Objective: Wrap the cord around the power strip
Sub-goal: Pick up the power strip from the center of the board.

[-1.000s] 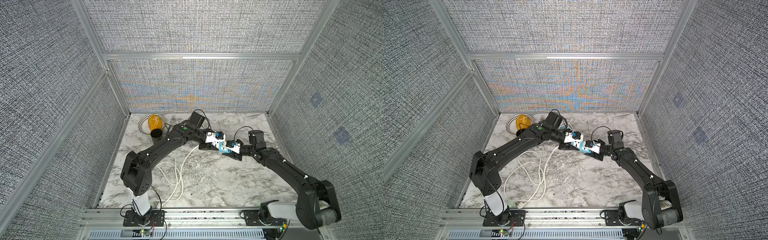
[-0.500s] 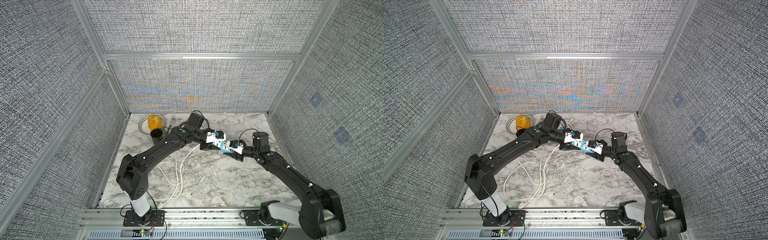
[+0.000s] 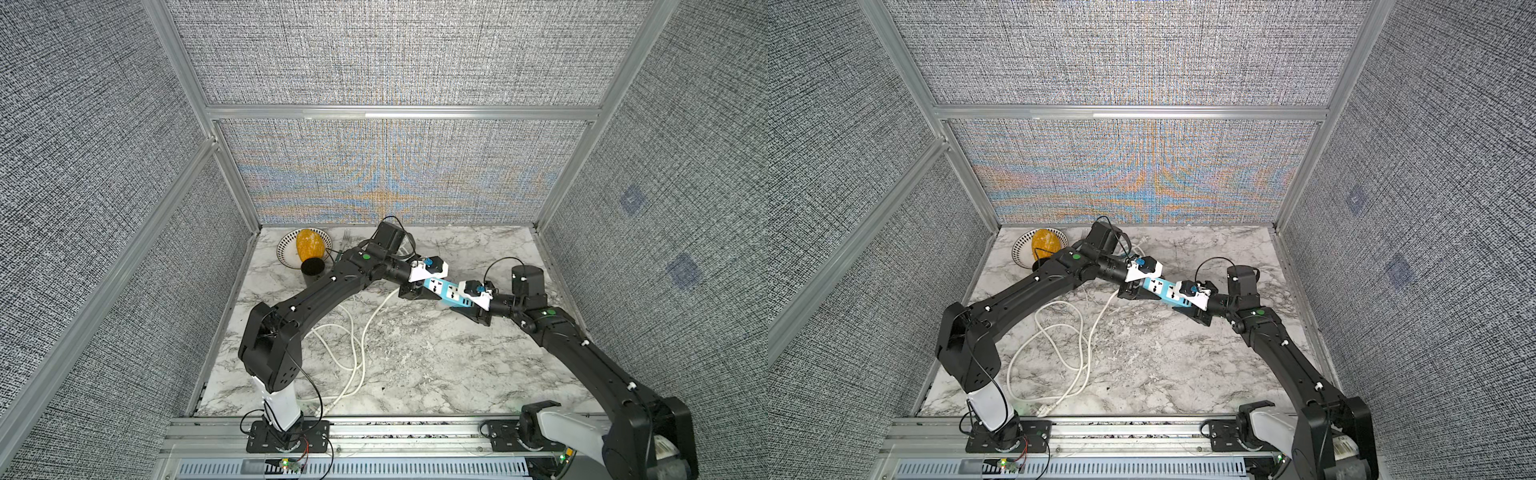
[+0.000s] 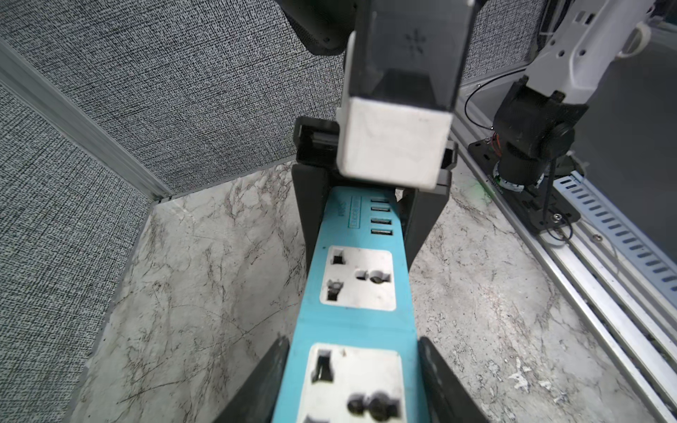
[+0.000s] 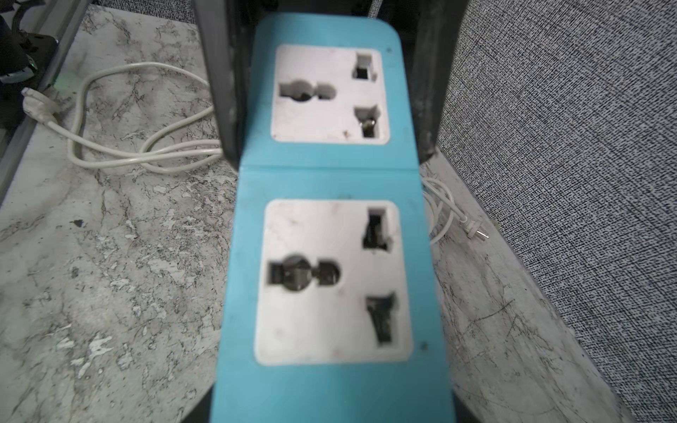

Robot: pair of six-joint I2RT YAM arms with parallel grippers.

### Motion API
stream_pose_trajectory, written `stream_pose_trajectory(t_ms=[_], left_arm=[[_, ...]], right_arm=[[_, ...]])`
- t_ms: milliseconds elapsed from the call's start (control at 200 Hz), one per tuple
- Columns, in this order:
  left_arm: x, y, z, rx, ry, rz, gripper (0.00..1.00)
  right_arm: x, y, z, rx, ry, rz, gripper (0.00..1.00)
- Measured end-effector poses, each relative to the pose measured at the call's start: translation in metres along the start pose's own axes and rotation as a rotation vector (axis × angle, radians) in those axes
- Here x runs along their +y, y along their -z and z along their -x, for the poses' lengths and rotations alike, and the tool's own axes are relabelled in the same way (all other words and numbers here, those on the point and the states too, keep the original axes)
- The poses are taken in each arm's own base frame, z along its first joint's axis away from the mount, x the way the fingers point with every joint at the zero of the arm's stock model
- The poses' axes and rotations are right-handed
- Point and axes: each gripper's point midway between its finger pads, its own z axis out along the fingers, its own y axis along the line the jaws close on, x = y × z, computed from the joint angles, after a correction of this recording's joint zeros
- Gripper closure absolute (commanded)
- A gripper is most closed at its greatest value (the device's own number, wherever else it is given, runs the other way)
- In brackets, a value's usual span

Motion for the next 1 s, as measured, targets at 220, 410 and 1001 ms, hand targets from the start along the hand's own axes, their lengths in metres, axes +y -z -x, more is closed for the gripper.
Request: stream_pose_trajectory(t_ms=[220,410,1001], left_arm=[[-0.002,0.0,0.007,-0.057,0.012,-0.043,1.0],[0.0,-0.002,0.007,-0.075,0.036,-0.065,0.61],[0.046,0.059,-0.014,0.084,0.145,0.479,0.01]], right_arm=[[0.003,0.008,0.009,-0.039,-0.035,-0.017,0.59],[0.003,0.009,0.01,-0.044,-0.071,-0.017,0.81],[-0.034,0.04,0.012,-0.113,-0.146,-0.191,0.91]])
